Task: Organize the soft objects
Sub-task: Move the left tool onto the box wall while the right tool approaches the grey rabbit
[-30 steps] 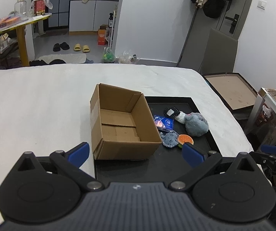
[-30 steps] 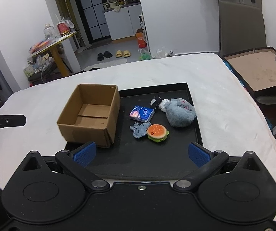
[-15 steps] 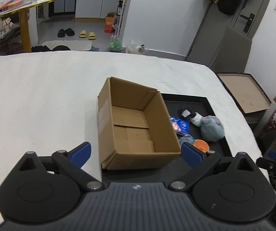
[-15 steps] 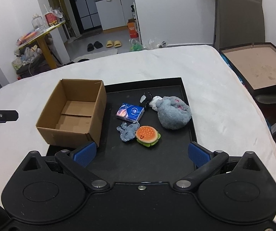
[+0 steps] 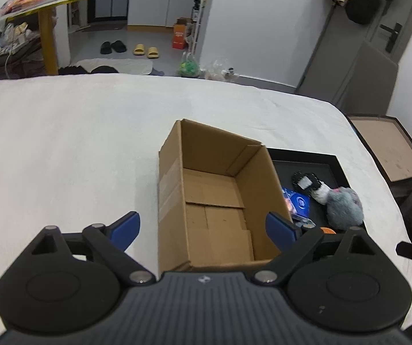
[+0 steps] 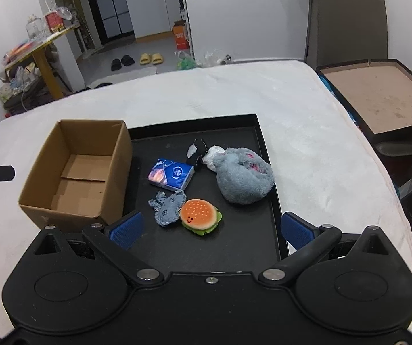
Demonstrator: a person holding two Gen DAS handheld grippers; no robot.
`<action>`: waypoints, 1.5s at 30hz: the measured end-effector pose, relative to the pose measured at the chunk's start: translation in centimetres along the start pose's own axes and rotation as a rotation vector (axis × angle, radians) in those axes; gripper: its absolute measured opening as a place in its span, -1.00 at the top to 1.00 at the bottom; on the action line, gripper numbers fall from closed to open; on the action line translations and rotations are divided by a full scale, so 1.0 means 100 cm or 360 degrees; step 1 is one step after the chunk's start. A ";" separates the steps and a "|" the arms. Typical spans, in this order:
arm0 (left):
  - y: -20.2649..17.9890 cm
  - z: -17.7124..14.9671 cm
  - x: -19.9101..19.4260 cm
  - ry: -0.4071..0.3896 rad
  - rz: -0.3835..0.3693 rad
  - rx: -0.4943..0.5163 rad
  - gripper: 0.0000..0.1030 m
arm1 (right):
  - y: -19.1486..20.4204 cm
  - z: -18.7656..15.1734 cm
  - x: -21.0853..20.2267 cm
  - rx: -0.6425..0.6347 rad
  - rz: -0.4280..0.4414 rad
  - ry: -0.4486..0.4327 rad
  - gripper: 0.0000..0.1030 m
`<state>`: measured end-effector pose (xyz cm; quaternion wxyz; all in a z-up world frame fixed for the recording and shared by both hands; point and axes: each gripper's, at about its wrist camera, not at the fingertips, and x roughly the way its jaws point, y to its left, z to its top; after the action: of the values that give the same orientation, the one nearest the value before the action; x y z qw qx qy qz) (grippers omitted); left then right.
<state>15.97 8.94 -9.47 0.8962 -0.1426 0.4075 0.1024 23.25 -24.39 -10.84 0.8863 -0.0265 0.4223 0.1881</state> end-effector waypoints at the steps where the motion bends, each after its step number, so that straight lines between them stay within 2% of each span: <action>1: 0.001 0.001 0.003 -0.0001 0.0016 -0.0007 -0.78 | 0.000 0.001 0.005 -0.0004 -0.0004 0.0012 -1.00; 9: 0.008 0.002 0.028 0.0042 0.0120 -0.0086 -0.50 | -0.002 0.006 0.037 -0.0028 -0.0034 0.0086 -1.00; 16: 0.011 0.000 0.046 0.0086 0.0206 -0.0053 -0.30 | 0.000 0.007 0.071 -0.0080 -0.0079 0.0150 -1.00; 25: 0.015 -0.001 0.076 0.0183 0.0184 -0.0072 0.29 | -0.010 0.018 0.118 -0.0102 -0.0191 0.0172 -1.00; 27: 0.018 -0.002 0.082 0.0192 0.0216 -0.0073 0.51 | -0.013 0.022 0.128 -0.0128 -0.0215 0.0178 -1.00; 31: 0.021 -0.003 0.089 0.0227 0.0198 -0.0081 0.60 | -0.019 0.030 0.149 -0.0122 -0.0232 0.0190 -1.00; 35: 0.025 -0.004 0.102 0.0363 0.0118 -0.0094 0.66 | -0.019 0.033 0.167 -0.0162 -0.0263 0.0220 -1.00; 38: 0.023 -0.003 0.105 0.0383 0.0109 -0.0043 0.67 | -0.021 0.034 0.173 -0.0180 -0.0289 0.0218 -1.00; 45: 0.032 0.007 0.116 0.0425 0.0067 -0.0033 0.67 | -0.025 0.037 0.189 -0.0160 -0.0335 0.0264 -1.00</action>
<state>22.99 12.97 -18.42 0.8302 -0.1554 0.5249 0.1056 37.73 -20.06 -23.12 0.8607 -0.1305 0.4792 0.1121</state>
